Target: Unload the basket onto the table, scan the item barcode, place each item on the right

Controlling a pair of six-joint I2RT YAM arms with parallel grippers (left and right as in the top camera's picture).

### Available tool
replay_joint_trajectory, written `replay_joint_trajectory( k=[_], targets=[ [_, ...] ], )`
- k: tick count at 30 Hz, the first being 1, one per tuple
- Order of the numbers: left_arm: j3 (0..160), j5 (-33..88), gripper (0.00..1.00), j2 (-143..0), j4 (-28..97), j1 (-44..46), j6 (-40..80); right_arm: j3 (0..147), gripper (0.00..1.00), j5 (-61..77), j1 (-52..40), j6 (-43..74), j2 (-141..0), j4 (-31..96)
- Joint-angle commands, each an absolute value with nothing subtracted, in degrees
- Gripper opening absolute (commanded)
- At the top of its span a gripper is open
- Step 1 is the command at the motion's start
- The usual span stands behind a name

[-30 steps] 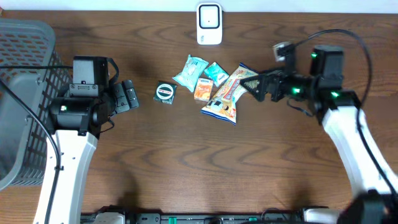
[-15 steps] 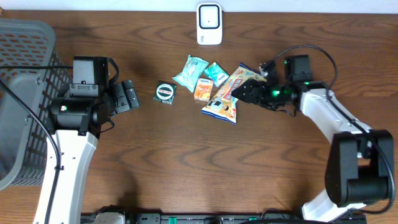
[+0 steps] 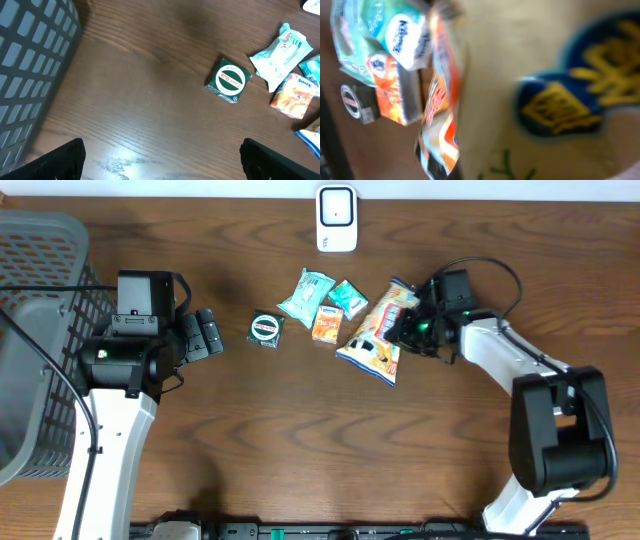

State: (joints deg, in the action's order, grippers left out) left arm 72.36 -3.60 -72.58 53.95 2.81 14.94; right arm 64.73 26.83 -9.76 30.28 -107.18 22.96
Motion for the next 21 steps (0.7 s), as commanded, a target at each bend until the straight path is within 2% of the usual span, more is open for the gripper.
replay_joint_trajectory(
  k=[1, 6, 11, 13, 14, 18, 19, 21],
  targets=[
    [72.64, -4.36, 0.98, -72.34, 54.15, 2.59, 14.63, 68.40, 0.02, 20.56, -7.38, 23.79, -100.60, 26.59],
    [72.64, -4.36, 0.98, -72.34, 54.15, 2.59, 14.63, 71.50, 0.01, 7.33, -8.01, 21.76, -93.41, 34.04],
    [72.66, -4.36, 0.98, -72.34, 54.15, 2.59, 14.63, 71.50, 0.01, -14.46, -11.49, 21.52, -89.45, 37.58],
    [72.64, -4.36, 0.97, -72.34, 54.15, 2.59, 14.63, 71.44, 0.01, -16.38, -12.43, 21.58, -89.82, 38.17],
    [72.66, -4.36, 0.98, -72.34, 54.15, 2.59, 14.63, 71.44, 0.09, -15.49, -12.51, 21.61, -90.13, 38.46],
    [72.64, -4.36, 0.98, -72.34, 54.15, 2.59, 14.63, 71.31, 0.80, -6.50, -12.51, 21.61, -93.30, 39.09],
    [72.64, -4.36, 0.98, -72.34, 54.17, 2.59, 14.63, 71.29, 0.88, -5.91, -12.40, 21.61, -94.35, 39.16],
    [72.64, -4.36, 0.98, -72.34, 54.15, 2.59, 14.63, 71.29, 0.91, -5.80, -12.05, 21.85, -97.19, 39.22]
  ],
)
